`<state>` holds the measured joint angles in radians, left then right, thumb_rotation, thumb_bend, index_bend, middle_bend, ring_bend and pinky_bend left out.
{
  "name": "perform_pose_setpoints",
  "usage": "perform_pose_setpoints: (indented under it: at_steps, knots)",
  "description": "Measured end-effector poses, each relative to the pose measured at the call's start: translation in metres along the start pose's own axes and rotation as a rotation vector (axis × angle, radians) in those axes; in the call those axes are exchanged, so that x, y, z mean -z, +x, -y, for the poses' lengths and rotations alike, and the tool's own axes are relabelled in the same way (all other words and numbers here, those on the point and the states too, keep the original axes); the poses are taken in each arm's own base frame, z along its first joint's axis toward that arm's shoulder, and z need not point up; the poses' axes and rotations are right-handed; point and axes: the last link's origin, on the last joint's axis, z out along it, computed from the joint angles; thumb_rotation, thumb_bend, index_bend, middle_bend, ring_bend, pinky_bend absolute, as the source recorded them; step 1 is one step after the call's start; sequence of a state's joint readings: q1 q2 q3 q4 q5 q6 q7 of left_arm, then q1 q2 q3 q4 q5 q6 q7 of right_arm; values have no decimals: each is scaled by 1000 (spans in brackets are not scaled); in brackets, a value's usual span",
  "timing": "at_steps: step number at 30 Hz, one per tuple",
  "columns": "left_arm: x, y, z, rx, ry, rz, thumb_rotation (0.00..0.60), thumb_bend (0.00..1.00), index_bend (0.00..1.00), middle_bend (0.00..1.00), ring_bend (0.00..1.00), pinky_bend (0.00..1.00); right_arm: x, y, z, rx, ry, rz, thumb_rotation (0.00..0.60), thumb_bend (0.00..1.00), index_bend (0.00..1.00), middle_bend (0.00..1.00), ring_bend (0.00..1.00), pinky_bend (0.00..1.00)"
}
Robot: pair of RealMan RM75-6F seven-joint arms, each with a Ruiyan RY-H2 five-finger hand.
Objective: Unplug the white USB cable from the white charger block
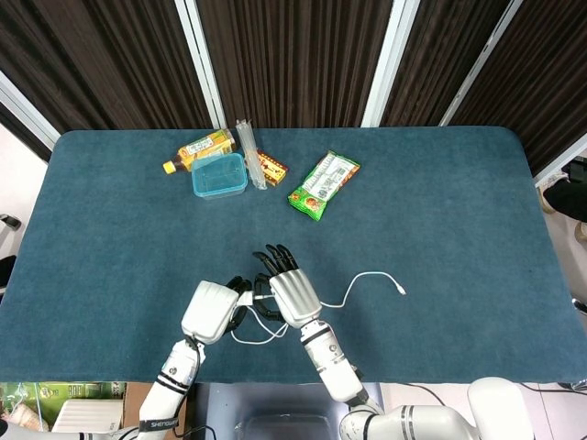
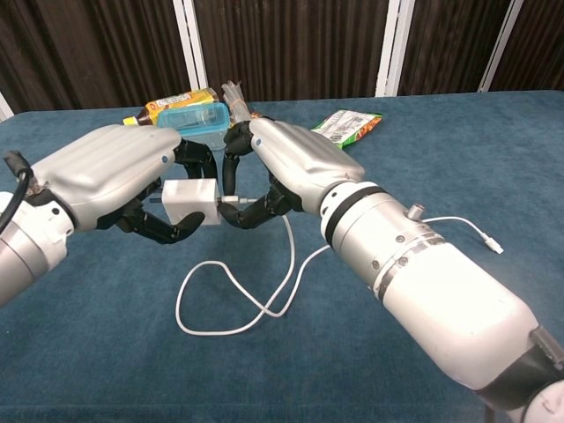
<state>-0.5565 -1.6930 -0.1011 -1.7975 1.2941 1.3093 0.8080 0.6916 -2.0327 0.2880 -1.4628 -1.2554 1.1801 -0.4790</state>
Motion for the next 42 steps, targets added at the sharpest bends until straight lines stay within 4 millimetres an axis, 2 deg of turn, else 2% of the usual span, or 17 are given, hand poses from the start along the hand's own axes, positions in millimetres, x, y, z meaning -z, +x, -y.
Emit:
perform_pose_setpoints:
  at_steps: [3, 12, 28, 31, 35, 39, 42]
  knots:
    - [1, 1, 0, 0, -3, -4, 600, 556, 784, 811, 1000, 1000, 0, 0, 1, -3, -4, -2, 600, 648, 899, 299, 52, 0]
    - [2, 3, 1, 0, -4, -11, 600, 558, 785, 814, 1000, 1000, 0, 3, 1, 27, 1, 0, 600, 724, 907, 303, 60, 0]
    - [-2, 11, 5, -16, 2, -40, 600, 560, 787, 819, 1000, 1000, -1, 14, -15, 75, -24, -15, 600, 737, 907, 303, 66, 0]
    - [-5, 13, 11, -26, 15, -49, 600, 560, 788, 819, 1000, 1000, -1, 18, -24, 99, -36, -18, 600, 739, 907, 303, 66, 0]
    - [-13, 10, 25, -37, 46, -47, 600, 558, 781, 809, 1000, 1000, 2, 26, -46, 147, -76, -15, 600, 739, 907, 303, 66, 0]
    - [-25, -2, 45, -49, 78, -14, 600, 557, 762, 791, 1000, 1000, 5, 32, -76, 196, -138, 13, 600, 738, 906, 303, 66, 0]
    - [-33, -15, 62, -65, 95, 21, 600, 557, 746, 772, 1000, 1000, 7, 32, -96, 232, -171, 30, 600, 738, 850, 304, 66, 0]
